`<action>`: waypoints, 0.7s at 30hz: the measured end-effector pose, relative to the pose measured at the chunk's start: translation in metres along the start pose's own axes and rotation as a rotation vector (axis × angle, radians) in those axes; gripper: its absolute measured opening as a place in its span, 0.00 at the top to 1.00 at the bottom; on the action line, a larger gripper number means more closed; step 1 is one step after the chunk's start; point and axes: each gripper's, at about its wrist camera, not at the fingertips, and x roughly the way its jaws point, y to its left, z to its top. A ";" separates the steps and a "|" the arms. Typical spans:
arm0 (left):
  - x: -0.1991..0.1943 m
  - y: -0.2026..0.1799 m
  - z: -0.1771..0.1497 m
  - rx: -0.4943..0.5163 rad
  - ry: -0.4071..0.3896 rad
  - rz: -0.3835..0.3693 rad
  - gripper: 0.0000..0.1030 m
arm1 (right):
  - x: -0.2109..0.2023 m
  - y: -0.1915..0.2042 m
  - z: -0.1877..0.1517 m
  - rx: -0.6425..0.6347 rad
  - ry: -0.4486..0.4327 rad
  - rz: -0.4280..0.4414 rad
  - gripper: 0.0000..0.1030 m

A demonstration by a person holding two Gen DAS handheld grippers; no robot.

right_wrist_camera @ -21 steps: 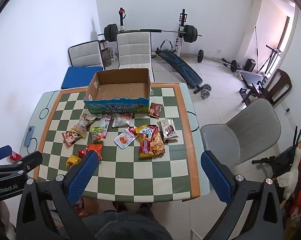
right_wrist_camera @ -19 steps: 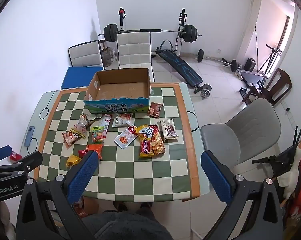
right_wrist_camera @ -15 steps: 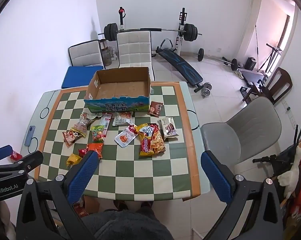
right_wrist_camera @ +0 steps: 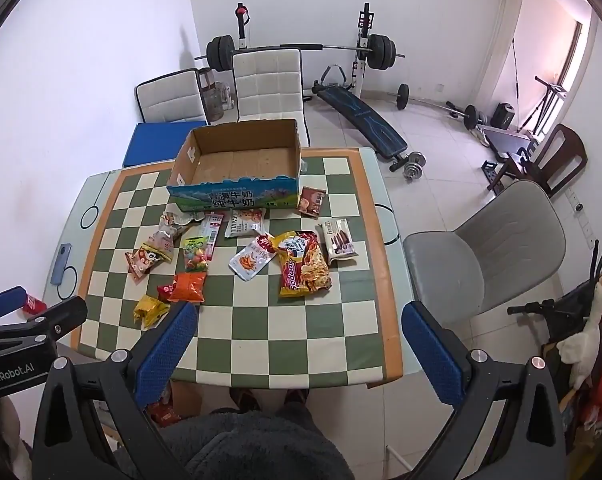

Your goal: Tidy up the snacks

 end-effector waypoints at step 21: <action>0.000 0.001 -0.001 0.001 -0.002 -0.007 0.00 | 0.001 -0.010 -0.001 -0.019 -0.005 -0.002 0.00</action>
